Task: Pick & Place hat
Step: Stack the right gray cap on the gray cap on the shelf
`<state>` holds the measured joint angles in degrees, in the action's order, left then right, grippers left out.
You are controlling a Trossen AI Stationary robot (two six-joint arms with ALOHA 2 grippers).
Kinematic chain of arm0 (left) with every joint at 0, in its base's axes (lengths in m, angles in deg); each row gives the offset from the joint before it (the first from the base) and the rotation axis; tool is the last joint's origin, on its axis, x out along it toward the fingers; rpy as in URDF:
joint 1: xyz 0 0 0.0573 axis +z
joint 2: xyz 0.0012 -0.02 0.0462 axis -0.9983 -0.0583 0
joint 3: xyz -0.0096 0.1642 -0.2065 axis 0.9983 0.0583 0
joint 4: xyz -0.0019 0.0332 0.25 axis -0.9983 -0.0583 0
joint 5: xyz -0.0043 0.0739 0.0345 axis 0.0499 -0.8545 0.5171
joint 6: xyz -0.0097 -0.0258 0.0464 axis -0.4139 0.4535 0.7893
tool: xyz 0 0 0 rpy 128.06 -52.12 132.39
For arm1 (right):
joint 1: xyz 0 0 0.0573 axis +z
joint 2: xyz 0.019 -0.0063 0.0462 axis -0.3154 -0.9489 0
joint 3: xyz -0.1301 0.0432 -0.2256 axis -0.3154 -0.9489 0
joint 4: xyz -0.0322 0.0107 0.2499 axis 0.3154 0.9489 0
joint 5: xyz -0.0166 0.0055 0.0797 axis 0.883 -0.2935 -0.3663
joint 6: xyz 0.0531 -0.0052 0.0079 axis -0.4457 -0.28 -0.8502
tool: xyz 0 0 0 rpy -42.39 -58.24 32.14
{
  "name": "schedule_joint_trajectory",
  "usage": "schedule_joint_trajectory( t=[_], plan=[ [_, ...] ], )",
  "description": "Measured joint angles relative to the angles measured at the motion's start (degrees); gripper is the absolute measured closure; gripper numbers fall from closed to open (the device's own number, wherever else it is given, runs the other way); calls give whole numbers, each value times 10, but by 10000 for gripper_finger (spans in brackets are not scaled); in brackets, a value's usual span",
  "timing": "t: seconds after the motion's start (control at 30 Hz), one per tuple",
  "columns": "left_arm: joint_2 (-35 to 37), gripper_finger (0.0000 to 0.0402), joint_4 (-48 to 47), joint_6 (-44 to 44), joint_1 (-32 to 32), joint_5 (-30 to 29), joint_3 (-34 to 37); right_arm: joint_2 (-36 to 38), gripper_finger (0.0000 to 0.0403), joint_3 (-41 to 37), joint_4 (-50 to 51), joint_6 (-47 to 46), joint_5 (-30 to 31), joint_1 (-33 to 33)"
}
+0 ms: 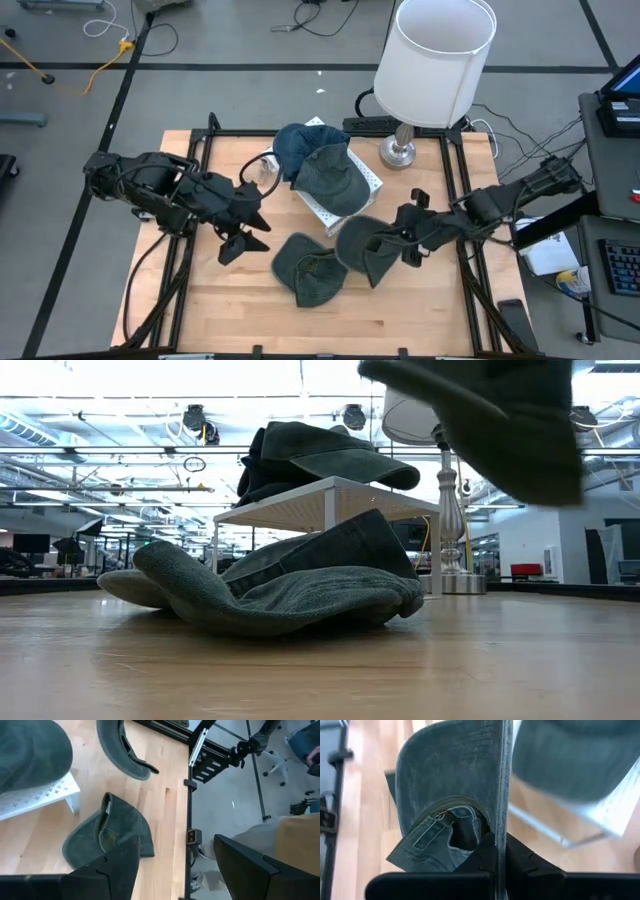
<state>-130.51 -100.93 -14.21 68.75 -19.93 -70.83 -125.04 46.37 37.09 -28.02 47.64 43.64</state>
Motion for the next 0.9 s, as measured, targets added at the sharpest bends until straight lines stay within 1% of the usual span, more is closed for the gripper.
schedule_joint_trajectory(
  t=[0.1,0.23,0.4,0.47,0.57,0.7,0.9],
  plan=[
    [0,144,9,-1,0,-16,0,0,400,23,-12,26,29,7],
    [0,144,11,-14,0,-50,0,0,400,37,-76,75,86,15],
    [-2,144,13,-15,0,-87,0,0,400,39,-208,174,135,19],
    [-2,144,14,-7,0,-93,0,0,400,39,-262,203,156,19],
    [-2,144,18,7,0,-96,0,0,400,39,-340,247,203,19],
    [-2,144,65,46,0,-120,0,0,400,39,-445,306,246,19],
    [-2,144,171,153,0,-184,0,-2,400,39,-546,367,250,18]
  ],
)
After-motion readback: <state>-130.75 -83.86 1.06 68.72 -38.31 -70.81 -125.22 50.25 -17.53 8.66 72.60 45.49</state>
